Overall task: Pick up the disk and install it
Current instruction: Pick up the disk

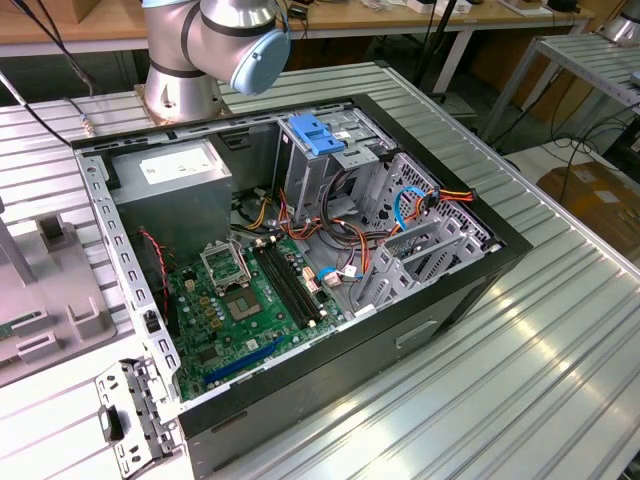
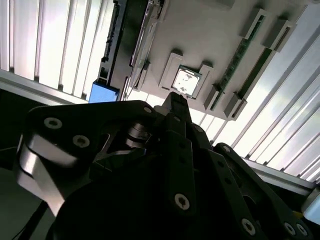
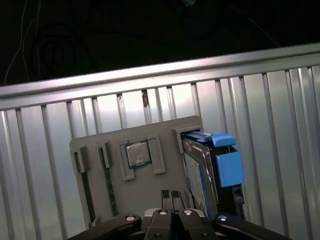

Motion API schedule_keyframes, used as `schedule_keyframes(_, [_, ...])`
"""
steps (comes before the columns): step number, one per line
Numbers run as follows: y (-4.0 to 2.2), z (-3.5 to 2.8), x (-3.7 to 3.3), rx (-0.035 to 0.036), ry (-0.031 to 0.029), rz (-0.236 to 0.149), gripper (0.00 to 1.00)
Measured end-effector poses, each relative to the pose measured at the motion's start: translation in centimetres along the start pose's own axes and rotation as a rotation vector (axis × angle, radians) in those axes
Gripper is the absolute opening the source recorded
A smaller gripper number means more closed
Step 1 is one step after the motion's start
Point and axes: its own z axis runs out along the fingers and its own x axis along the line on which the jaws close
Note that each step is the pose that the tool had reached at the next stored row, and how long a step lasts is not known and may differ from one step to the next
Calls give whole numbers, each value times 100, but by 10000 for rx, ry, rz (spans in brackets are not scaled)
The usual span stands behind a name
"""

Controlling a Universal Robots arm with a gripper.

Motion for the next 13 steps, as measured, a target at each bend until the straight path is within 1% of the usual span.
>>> schedule_keyframes(3, [0,0,0,-11,3,-388,11])
schedule_keyframes(7, [0,0,0,-18,5,-644,11])
schedule_keyframes(8, [0,0,0,-19,5,-701,11])
schedule_keyframes(13, [0,0,0,-21,5,-741,11])
